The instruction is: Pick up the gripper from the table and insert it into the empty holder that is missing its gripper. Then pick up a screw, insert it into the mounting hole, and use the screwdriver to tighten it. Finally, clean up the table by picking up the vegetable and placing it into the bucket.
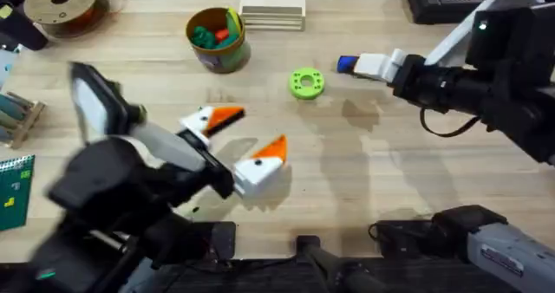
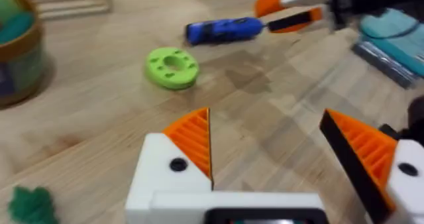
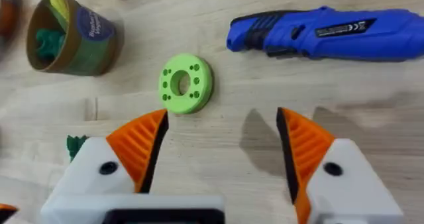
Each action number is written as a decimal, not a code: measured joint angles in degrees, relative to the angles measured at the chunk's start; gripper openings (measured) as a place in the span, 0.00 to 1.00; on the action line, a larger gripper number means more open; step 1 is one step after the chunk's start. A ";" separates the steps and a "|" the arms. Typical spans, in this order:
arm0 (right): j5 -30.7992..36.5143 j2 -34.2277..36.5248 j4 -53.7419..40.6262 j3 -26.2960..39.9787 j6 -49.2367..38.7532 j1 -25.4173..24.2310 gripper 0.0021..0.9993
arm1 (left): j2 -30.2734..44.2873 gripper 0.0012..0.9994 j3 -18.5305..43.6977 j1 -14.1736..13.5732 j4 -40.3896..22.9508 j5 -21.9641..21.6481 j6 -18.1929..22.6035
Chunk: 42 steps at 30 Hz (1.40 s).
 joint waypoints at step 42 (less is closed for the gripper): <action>-0.15 0.01 -0.02 0.00 1.92 0.00 0.95 | 71.74 0.99 37.22 19.91 -31.51 -22.46 5.29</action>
